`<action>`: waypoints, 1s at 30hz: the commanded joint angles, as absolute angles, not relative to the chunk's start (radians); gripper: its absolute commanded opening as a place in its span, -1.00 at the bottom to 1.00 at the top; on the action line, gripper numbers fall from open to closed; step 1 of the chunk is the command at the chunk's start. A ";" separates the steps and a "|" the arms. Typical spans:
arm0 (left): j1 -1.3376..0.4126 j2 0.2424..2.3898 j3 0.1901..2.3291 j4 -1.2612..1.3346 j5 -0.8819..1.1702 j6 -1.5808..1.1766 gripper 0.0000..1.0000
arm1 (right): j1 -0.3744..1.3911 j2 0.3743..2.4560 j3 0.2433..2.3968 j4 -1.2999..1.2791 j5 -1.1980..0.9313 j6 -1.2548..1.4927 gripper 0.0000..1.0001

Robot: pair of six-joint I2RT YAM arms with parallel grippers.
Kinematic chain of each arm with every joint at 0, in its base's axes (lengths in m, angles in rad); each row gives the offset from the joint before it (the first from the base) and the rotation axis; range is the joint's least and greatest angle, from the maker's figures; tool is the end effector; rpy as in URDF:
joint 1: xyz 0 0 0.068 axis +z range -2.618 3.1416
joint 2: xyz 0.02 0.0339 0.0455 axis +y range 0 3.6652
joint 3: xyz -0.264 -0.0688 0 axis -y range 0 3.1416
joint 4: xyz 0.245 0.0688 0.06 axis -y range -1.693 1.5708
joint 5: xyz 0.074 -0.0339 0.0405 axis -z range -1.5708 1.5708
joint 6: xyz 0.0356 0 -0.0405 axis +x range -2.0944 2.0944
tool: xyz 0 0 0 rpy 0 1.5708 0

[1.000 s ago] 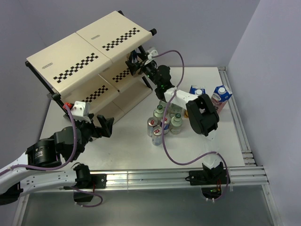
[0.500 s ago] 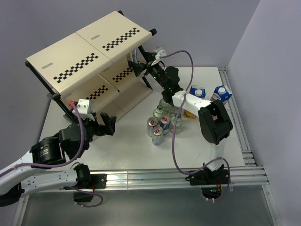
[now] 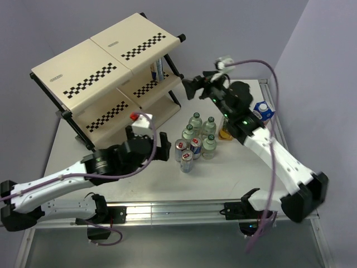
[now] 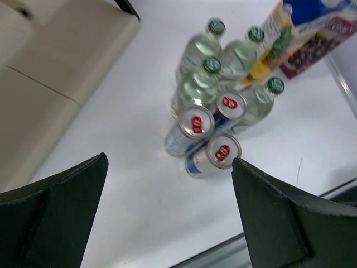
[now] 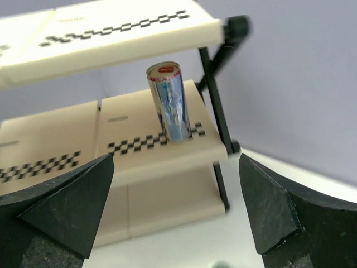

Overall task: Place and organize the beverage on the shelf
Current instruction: Pick up the drink from the center of the board.

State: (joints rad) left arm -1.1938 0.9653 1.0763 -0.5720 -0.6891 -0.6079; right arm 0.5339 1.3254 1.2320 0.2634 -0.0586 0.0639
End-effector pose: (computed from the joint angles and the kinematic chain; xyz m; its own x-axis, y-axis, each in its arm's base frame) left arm 0.0937 -0.1753 0.3722 -0.4246 -0.1252 -0.8967 0.3234 0.9041 -0.2793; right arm 0.2687 0.1613 0.4250 0.1097 0.1389 -0.9842 -0.5659 0.8228 0.0530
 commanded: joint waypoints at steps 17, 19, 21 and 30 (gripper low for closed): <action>-1.281 1.440 1.238 -0.491 -0.635 -0.868 0.93 | 0.534 0.785 0.948 -0.367 0.221 0.287 1.00; -1.285 1.471 1.250 -0.485 -0.632 -0.858 0.90 | 0.534 0.769 0.940 -0.376 0.244 0.302 1.00; -1.285 1.515 1.265 -0.476 -0.630 -0.850 0.90 | 0.534 0.746 0.925 -0.374 0.267 0.316 1.00; -1.285 1.689 1.365 -0.598 -0.733 -0.888 0.60 | 0.534 0.667 0.917 -0.403 0.261 0.298 1.00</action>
